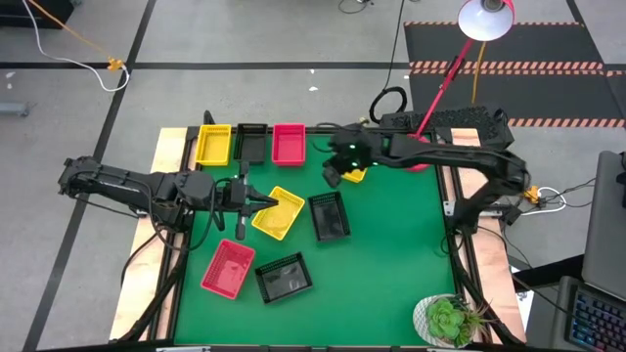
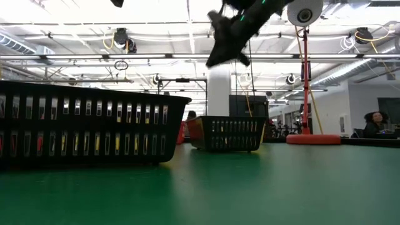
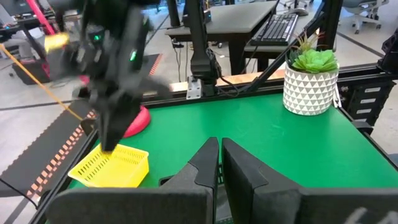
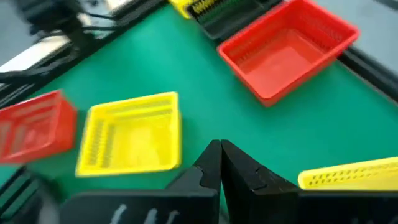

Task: Stack baskets by color
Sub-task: Stack the bottom yellow bin on top of the top left yellow bin

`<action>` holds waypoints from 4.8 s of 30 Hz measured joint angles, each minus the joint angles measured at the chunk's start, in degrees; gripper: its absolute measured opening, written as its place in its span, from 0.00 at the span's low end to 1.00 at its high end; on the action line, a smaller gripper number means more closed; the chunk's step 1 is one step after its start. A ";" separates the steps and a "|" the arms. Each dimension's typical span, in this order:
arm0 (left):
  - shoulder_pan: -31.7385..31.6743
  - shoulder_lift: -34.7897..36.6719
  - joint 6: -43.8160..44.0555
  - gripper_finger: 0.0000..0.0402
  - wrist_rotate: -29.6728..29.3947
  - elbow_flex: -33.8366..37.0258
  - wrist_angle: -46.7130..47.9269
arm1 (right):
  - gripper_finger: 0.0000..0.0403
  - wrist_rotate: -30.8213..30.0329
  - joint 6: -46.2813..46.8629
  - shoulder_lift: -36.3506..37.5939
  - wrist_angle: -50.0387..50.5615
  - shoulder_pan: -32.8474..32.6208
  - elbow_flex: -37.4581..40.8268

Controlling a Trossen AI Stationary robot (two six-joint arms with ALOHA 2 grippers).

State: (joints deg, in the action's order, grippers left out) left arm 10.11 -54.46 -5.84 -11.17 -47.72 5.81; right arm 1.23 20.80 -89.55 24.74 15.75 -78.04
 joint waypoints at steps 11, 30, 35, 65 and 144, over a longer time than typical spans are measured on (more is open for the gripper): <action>0.00 0.01 1.81 0.06 -1.93 0.00 0.01 | 0.00 -6.65 -6.61 13.56 13.31 -9.37 0.07; 5.11 0.02 8.99 0.06 -8.89 -2.38 9.00 | 0.00 -13.16 -6.56 31.72 -13.01 -25.43 29.64; 9.53 -0.02 17.29 0.06 -9.04 -3.69 17.52 | 0.00 -13.04 -6.74 34.02 -17.76 -26.10 35.47; -1.76 -10.02 56.06 0.25 -9.21 -4.13 40.22 | 0.00 -13.00 -11.24 34.81 -16.25 -25.99 36.79; -13.26 -29.63 58.11 0.07 -2.16 -0.48 33.30 | 0.00 -13.16 -14.01 34.81 -15.46 -25.99 36.76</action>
State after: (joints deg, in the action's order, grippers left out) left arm -3.15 -84.09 52.27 -13.33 -48.21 39.11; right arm -11.92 6.79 -54.74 9.28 -10.24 -41.28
